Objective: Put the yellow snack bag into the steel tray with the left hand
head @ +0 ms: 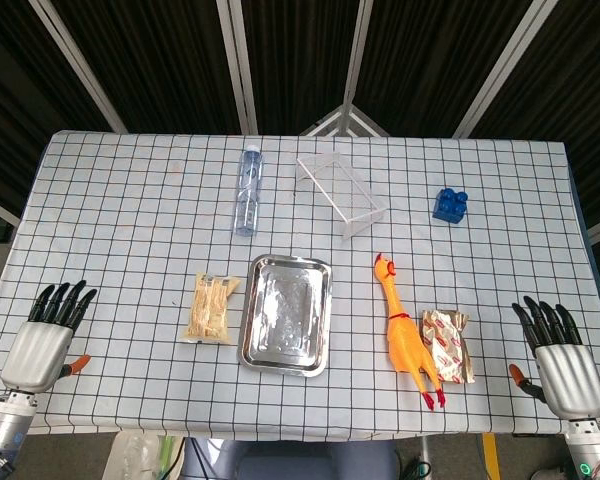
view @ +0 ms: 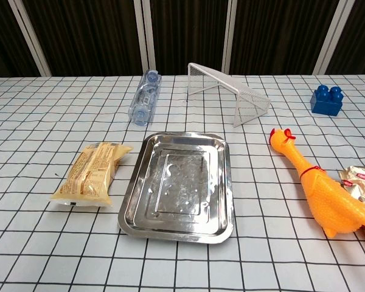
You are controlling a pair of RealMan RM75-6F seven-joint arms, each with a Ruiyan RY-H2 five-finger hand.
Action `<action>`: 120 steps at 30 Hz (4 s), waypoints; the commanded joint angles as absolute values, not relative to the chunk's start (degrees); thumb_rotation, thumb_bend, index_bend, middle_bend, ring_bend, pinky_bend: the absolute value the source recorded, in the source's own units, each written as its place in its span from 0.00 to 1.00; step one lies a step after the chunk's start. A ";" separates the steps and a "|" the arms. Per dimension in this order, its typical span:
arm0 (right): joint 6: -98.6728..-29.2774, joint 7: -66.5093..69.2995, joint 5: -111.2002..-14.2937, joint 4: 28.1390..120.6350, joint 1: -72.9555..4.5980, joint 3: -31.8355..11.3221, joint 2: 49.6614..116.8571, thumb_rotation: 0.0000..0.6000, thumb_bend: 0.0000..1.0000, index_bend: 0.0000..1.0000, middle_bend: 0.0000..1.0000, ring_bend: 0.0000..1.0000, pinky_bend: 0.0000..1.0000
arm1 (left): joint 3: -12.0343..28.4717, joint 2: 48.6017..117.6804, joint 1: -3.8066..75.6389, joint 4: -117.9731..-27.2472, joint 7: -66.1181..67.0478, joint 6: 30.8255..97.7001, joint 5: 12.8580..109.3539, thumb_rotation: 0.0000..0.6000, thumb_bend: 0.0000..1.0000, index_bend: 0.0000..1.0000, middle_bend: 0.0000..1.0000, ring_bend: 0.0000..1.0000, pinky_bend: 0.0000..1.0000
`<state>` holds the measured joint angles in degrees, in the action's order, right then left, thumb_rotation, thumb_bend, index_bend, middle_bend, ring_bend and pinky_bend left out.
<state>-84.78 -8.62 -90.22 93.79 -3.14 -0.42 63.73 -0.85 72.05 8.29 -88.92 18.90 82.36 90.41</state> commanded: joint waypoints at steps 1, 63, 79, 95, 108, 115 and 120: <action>-84.72 -8.62 -90.25 93.81 -3.16 -0.38 63.74 1.00 0.33 0.00 0.00 0.00 0.00 | -0.85 72.16 8.38 -88.77 18.90 82.28 90.49 1.00 0.00 0.00 0.00 0.00 0.00; -83.44 -1.94 -86.35 93.65 -4.01 -2.49 61.28 1.00 0.33 0.00 0.00 0.00 0.00 | 4.93 87.44 38.26 -82.71 36.21 55.19 81.77 1.00 0.07 0.32 0.52 0.39 0.24; -81.02 1.06 -86.19 93.09 -5.00 -2.20 60.31 1.00 0.33 0.00 0.00 0.00 0.00 | 12.14 94.85 47.44 -78.62 29.79 53.29 80.47 1.00 0.07 0.30 0.47 0.38 0.24; -81.82 3.47 -86.73 92.16 -4.21 -1.54 59.50 1.00 0.33 0.00 0.00 0.00 0.00 | 10.81 112.58 53.44 -59.74 33.01 51.73 80.07 1.00 0.02 0.00 0.01 0.00 0.01; -82.45 -1.04 -86.28 92.90 -3.75 -1.45 60.72 1.00 0.33 0.00 0.00 0.00 0.00 | 2.98 89.57 40.79 -92.29 38.46 67.91 84.80 1.00 0.00 0.00 0.00 0.00 0.00; -85.50 -3.12 -88.60 94.12 -2.35 -0.63 61.15 1.00 0.33 0.00 0.00 0.00 0.00 | -10.34 74.04 19.81 -100.02 37.20 91.75 89.21 1.00 0.00 0.00 0.00 0.00 0.00; -88.36 -4.73 -91.12 95.22 -1.13 0.07 61.56 1.00 0.33 0.00 0.00 0.00 0.00 | -11.40 75.29 9.83 -91.09 30.25 101.43 88.03 1.00 0.00 0.00 0.00 0.00 0.00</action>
<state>-87.66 -4.26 -90.40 94.87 -1.54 -0.22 61.39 -7.35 77.63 18.42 -96.44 34.44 93.98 87.64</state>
